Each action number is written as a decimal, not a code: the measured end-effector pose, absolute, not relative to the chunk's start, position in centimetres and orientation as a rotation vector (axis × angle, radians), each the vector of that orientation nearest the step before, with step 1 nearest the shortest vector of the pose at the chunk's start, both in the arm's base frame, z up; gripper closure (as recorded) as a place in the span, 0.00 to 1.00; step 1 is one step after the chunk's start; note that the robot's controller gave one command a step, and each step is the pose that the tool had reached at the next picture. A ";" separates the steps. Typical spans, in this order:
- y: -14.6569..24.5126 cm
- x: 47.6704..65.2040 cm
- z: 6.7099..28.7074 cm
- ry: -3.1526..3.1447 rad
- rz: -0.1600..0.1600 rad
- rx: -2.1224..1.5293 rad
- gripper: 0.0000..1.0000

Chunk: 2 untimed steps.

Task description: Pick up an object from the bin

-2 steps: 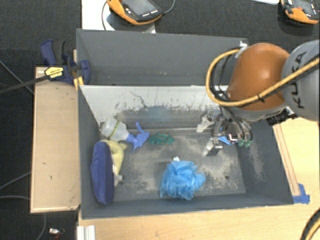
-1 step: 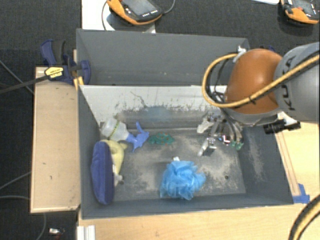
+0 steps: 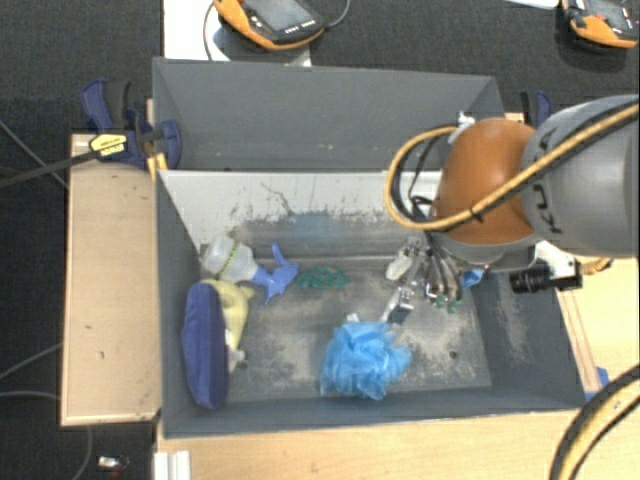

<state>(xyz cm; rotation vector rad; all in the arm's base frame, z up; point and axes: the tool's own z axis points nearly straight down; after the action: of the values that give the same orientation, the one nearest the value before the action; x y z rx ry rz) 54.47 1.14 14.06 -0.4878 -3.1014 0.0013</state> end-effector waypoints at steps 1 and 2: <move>3.4 55.8 15.2 -3.148 0.000 0.159 0.00; 5.5 50.2 9.1 -3.093 0.004 0.659 0.00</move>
Offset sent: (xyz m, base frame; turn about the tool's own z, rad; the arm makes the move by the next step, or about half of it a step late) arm -0.0636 0.0518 -0.0706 -0.7583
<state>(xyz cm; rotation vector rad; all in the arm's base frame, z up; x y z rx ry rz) 50.19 5.51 9.09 0.6592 -3.0930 0.0039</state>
